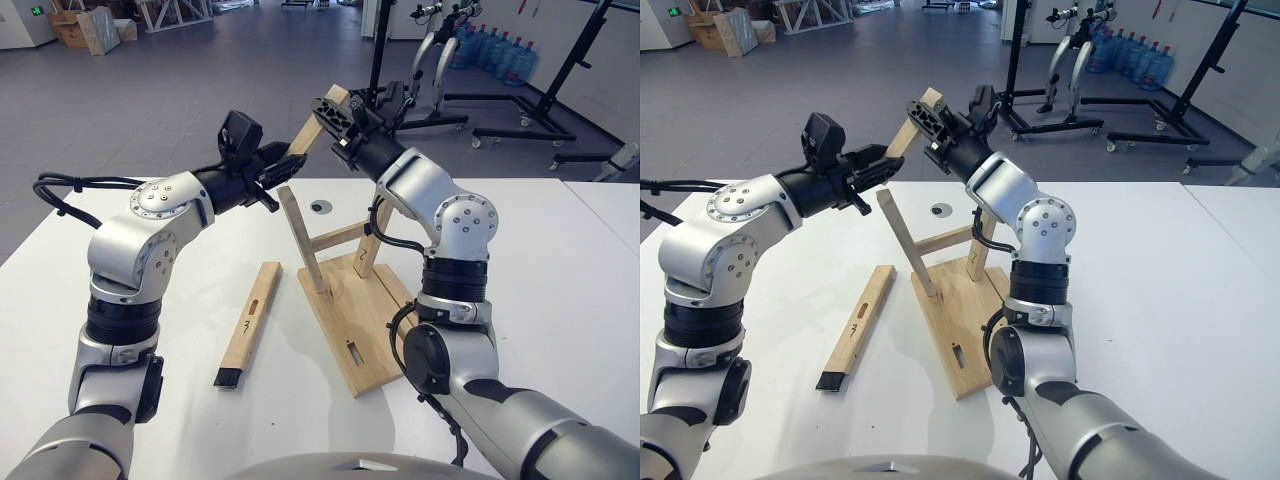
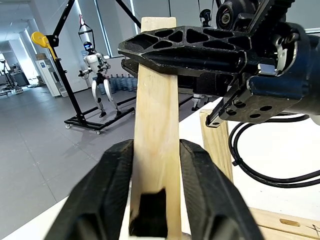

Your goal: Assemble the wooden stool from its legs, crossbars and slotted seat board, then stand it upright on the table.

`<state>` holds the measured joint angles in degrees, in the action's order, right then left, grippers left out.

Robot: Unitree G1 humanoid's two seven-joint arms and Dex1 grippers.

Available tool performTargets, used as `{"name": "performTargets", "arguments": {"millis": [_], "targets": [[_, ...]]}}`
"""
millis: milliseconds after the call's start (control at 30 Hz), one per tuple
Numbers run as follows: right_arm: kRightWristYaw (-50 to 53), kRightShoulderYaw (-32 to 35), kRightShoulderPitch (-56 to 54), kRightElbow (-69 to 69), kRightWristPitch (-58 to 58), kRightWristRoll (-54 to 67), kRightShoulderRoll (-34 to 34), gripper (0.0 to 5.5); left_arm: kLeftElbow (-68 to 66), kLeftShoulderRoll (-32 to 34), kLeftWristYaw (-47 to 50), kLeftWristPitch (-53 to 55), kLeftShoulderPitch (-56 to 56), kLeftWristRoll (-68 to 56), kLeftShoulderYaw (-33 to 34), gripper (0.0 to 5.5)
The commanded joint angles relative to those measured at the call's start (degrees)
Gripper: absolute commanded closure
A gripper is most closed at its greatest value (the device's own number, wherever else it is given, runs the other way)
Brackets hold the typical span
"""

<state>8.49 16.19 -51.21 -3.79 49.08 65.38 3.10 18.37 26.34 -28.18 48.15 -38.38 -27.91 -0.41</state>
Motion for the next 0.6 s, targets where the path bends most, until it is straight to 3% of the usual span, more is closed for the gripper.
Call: {"name": "performTargets", "arguments": {"millis": [33,200,267,367,500,600], "targets": [[-0.2,-0.9,0.6,0.7,-0.2,-1.2,0.3,5.11,0.4,-1.0,0.3,2.6,-0.3,-1.9,0.9,3.42],[-0.8,-0.9,0.3,0.2,-1.4,-2.6,-0.1,5.11,0.0,-0.5,1.3,3.5,-2.1,-2.2,2.6,2.46],[-1.3,-0.1,-0.8,-1.0,-2.4,-3.2,-0.7,5.11,-1.4,0.4,3.3,4.1,-4.8,-2.7,6.5,2.06],[-3.1,1.2,-4.9,-4.0,-4.6,-4.4,-2.4,5.11,-6.7,-1.4,10.9,4.0,-11.2,-5.4,17.3,1.64],[-8.2,3.3,-14.2,-10.1,-7.7,-8.6,-11.2,5.11,-11.8,-5.8,23.4,2.7,-17.9,-12.8,32.2,1.43],[-12.2,4.5,-17.1,-9.7,-5.6,-11.2,-21.5,5.11,-8.5,-7.7,27.3,2.7,-12.6,-15.4,35.9,1.43]]}}
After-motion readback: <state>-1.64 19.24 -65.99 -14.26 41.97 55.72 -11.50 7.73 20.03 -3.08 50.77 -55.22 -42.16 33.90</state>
